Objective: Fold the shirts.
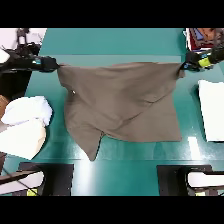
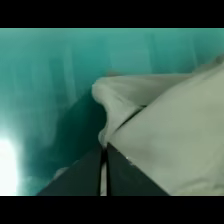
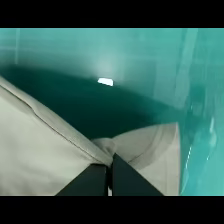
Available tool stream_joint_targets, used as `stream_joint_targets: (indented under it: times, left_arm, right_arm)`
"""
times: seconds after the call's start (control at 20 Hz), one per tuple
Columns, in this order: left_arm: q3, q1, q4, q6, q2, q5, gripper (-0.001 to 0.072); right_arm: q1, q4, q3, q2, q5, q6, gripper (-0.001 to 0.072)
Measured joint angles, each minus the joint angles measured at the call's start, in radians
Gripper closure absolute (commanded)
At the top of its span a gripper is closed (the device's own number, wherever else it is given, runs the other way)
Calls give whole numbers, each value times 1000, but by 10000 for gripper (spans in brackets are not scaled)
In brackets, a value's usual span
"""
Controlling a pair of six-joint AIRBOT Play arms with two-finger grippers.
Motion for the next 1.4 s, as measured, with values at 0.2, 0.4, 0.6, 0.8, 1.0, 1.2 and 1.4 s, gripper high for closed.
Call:
stream_joint_targets:
  times: [0.2, 0.4, 0.6, 0.8, 1.0, 1.2, 1.4]
  left_arm:
    - [36, 25, 0, -52, -122, -8, 156]
    - [48, 100, 15, -74, -121, -182, 156]
    - [-84, 136, 51, -73, -19, -304, 156]
    - [-396, 146, 59, -77, 146, -298, 157]
    - [-681, 149, 6, -84, 284, -241, 157]
    - [-819, 149, -91, -51, 333, -173, 233]
    - [-869, 136, -146, -19, 346, -126, 337]
  right_arm:
    - [1, 20, 82, -107, 4, -8, 312]
    - [1, 28, 77, -82, 43, -38, 312]
    - [1, 29, -88, 45, 60, -58, 318]
    - [1, 31, -277, 188, 60, -63, 327]
    - [1, 36, -416, 308, 16, -65, 327]
    - [1, 37, -481, 383, -2, -66, 327]
    - [1, 37, -499, 420, -5, -66, 327]
